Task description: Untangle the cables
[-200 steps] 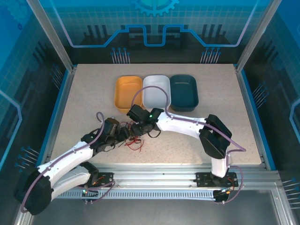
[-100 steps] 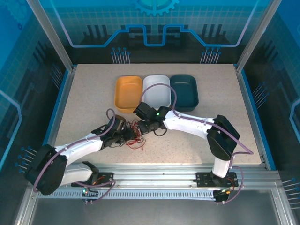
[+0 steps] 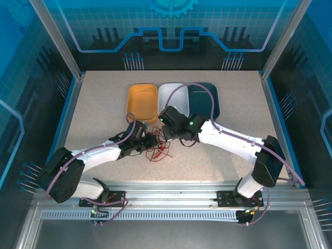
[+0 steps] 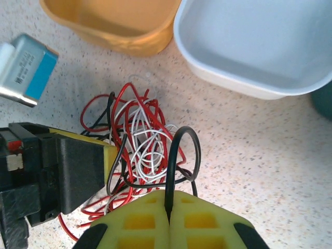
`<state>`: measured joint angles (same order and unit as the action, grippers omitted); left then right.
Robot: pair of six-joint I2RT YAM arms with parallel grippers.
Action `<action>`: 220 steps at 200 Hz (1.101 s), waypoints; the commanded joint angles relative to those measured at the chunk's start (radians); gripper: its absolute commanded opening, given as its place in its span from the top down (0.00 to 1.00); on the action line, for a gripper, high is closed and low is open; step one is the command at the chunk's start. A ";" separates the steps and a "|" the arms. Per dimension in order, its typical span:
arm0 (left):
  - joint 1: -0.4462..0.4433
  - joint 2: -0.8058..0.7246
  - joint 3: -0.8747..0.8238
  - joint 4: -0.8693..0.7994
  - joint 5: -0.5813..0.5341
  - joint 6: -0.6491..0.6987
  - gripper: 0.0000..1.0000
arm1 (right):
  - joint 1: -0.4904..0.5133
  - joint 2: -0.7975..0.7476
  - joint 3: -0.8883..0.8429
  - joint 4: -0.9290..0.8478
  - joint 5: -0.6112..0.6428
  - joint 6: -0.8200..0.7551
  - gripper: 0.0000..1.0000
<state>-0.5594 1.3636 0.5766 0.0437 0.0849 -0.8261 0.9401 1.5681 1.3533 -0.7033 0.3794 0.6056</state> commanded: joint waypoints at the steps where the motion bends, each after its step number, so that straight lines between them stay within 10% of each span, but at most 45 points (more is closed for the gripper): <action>1: -0.008 0.008 0.008 0.018 0.017 -0.008 0.78 | -0.012 -0.059 0.011 -0.052 0.076 -0.014 1.00; 220: -0.007 -0.057 -0.002 0.016 0.003 -0.002 0.62 | 0.060 -0.239 0.105 -0.133 0.257 -0.180 1.00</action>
<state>-0.5594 1.3460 0.5762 0.0795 0.0948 -0.8387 0.9813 1.3827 1.4429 -0.8417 0.6010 0.4686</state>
